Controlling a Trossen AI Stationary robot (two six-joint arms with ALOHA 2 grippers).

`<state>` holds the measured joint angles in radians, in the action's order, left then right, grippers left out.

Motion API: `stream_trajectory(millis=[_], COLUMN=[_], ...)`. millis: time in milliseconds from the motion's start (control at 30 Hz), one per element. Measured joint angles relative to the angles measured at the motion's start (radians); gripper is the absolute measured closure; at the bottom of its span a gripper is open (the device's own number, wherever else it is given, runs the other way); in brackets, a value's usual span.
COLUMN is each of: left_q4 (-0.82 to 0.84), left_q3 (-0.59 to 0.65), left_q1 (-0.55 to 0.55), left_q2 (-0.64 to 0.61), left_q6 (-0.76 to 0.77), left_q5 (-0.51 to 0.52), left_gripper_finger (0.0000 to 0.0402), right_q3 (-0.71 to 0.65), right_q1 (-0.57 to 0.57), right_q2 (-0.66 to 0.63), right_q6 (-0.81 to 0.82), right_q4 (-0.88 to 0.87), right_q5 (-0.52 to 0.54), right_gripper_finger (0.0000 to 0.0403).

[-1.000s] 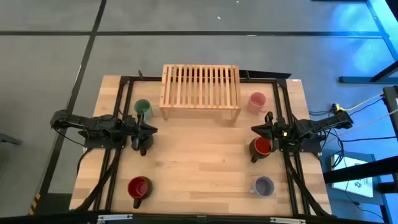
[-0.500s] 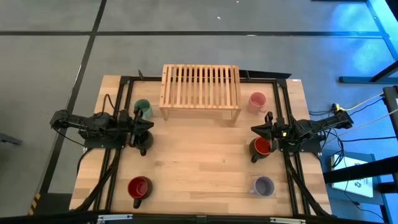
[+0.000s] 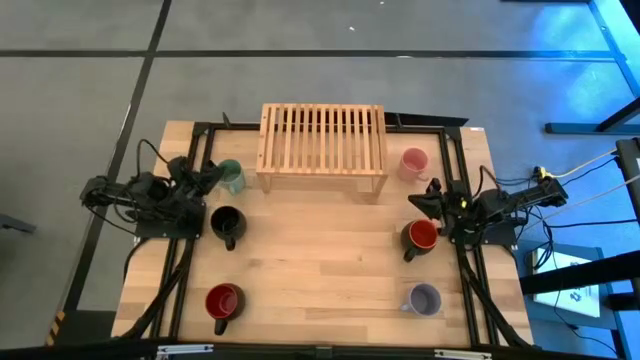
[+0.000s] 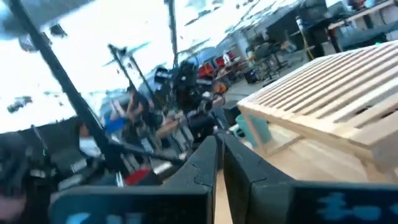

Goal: Place coffee mugs
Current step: Put the black mug on the shelf

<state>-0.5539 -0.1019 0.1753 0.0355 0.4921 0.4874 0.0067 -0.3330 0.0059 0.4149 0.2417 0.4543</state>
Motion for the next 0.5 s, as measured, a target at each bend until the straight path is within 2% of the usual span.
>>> stream_trajectory(millis=[167,333,500], left_q4=[0.097,0.341,0.662], left_q3=[-0.142,-0.333,-0.526], left_q1=[0.000,0.000,0.000], left_q2=[0.073,0.228,0.403], left_q6=[-0.089,-0.133,-0.128], left_q5=[0.002,0.001,0.004], left_gripper_finger=[0.0399,0.0400,0.0401], right_q3=[0.004,0.005,0.006], right_q1=[0.000,0.000,0.000], right_q2=[0.000,0.000,0.000], right_q6=[0.002,0.000,-0.003], right_q4=[0.000,0.000,-0.018], right_q5=[0.011,0.055,0.076], right_gripper_finger=[0.0388,0.0388,0.0388])
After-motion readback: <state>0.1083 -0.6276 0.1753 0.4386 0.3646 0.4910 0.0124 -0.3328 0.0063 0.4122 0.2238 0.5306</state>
